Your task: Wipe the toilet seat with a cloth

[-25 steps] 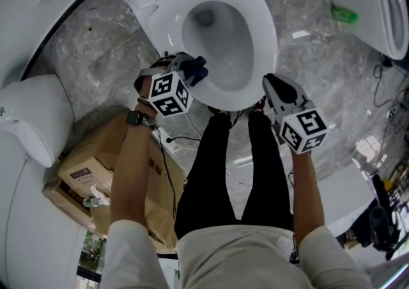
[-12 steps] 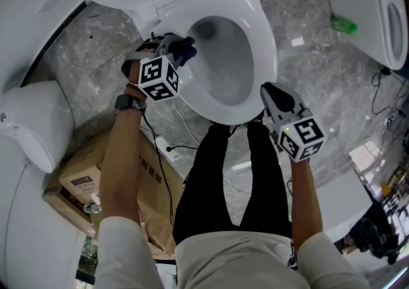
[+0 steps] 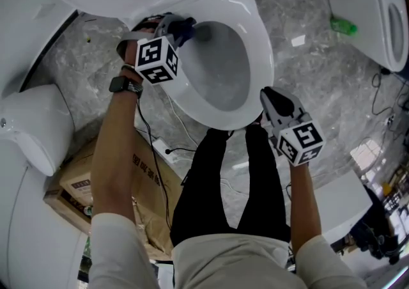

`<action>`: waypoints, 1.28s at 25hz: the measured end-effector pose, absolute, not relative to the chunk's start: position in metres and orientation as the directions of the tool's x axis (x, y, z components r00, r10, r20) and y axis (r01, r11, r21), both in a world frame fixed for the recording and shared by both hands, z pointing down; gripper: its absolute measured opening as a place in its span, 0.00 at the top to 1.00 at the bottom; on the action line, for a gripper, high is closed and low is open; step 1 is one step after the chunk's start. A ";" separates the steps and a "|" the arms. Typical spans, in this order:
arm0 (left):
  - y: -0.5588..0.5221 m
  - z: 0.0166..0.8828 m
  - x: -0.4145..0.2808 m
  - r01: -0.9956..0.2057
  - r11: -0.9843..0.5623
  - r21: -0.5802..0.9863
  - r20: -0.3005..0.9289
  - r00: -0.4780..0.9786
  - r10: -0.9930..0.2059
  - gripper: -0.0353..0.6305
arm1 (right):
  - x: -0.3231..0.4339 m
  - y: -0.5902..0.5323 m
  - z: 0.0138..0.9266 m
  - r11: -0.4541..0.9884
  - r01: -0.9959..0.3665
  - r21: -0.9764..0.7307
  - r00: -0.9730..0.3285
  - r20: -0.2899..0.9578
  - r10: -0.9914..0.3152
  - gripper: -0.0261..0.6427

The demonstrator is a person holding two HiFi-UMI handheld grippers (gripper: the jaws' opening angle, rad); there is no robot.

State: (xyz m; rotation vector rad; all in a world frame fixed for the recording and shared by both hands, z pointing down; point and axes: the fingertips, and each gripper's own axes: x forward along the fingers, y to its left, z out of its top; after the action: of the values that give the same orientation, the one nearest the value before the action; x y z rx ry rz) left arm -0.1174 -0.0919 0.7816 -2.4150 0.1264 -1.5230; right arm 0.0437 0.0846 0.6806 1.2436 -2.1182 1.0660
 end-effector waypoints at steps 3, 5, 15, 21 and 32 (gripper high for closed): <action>-0.099 0.780 -0.106 0.076 -0.954 -0.290 0.863 0.451 -0.227 0.88 | 0.047 0.085 0.682 0.276 -0.878 -0.390 -0.478 0.703 -0.526 0.88; -0.102 0.779 -0.101 0.079 -0.953 -0.292 0.862 0.454 -0.227 0.87 | 0.050 0.085 0.681 0.266 -0.881 -0.391 -0.472 0.701 -0.535 0.88; -0.125 0.773 -0.066 -0.011 -0.951 -0.309 0.817 0.508 -0.272 0.87 | 0.071 0.090 0.672 0.195 -0.911 -0.362 -0.402 0.687 -0.605 0.88; -0.136 0.734 -0.056 -0.372 -0.909 -0.190 0.708 0.589 -0.389 0.88 | 0.084 0.086 0.644 0.209 -0.917 -0.339 -0.392 0.672 -0.628 0.88; -0.086 0.572 -0.085 -0.761 -0.647 -0.047 0.548 0.522 -0.654 0.88 | 0.076 0.042 0.516 0.411 -0.869 -0.275 -0.494 0.536 -0.685 0.88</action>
State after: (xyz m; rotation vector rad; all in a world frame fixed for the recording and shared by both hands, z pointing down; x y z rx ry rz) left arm -0.0849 -0.0861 0.5720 -2.9100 1.3712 -0.9035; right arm 0.0759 0.0421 0.5163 1.3410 -2.3325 0.7566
